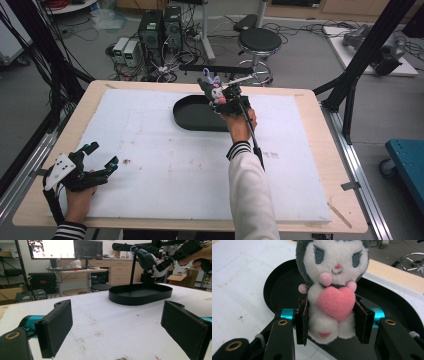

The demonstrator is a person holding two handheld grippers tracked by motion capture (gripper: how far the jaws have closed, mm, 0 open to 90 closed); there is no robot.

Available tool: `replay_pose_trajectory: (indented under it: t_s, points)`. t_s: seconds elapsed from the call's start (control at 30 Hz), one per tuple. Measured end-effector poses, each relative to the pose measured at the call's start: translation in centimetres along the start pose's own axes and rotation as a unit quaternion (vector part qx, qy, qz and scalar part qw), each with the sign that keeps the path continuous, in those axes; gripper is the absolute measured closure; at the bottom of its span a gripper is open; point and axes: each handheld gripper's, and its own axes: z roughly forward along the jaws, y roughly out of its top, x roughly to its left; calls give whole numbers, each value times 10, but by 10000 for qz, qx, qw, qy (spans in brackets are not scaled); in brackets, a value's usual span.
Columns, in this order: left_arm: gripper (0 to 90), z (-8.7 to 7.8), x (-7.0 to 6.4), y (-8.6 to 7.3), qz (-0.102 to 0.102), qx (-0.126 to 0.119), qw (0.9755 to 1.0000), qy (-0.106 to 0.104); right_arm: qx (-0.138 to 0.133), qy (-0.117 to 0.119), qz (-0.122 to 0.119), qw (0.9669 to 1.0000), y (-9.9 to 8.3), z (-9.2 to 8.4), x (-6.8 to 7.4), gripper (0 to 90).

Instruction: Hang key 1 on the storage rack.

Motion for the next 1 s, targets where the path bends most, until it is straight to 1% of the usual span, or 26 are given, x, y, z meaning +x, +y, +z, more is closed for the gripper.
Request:
replay_pose_trajectory:
  t_s: [0.07,0.27,0.33,0.37,0.4,0.43,0.47,0.5,0.53,0.57,0.6,0.63,0.7,0.77,0.83,0.87,1.0]
  points:
    - [107,0,0,0,-3,0,10000,1,44,2,-18,10000,0,1,0,543]
    - [107,0,0,0,-3,-1,10000,0,30,-12,-43,10000,0,1,0,542]
    - [107,0,0,0,-2,-1,10000,1,21,-4,-53,10000,0,1,0,529]
    - [107,0,0,0,-2,0,10000,0,3,-2,-79,10000,0,1,0,501]
    - [108,0,0,0,-3,-1,10000,1,-15,2,-85,10000,0,1,0,466]
    - [107,0,0,0,-2,0,10000,0,-42,39,-88,9999,1,1,1,405]
    - [108,0,0,0,1,0,10000,0,-73,36,-140,9999,1,1,2,271]
    - [107,0,0,0,0,-7,10000,3,-107,-40,-217,9997,1,2,4,118]
    - [107,0,0,0,-2,-1,10000,0,-76,-125,-305,9994,2,3,6,79]
    - [107,0,0,0,-1,0,10000,0,-51,-192,-417,9989,2,2,7,76]
    - [107,0,0,0,5,-7,10000,2,-85,-224,-492,9985,2,1,8,11]
    - [107,0,0,0,10,-9,10000,-2,-133,-257,-489,9984,3,0,9,7]
    - [108,0,0,0,21,3,10000,-8,-231,-174,-427,9987,3,-2,8,7]
    - [108,0,0,0,19,2,10000,-7,-295,-150,-473,9983,4,-6,8,7]
    - [107,0,0,0,14,-1,10000,-3,-330,-24,-464,9984,4,-10,7,7]
    - [107,0,0,0,8,-7,10000,2,-350,-4,-487,9982,4,-13,7,7]
    - [107,0,0,0,-20,-12,10000,4,-484,77,-565,9972,4,-29,5,7]
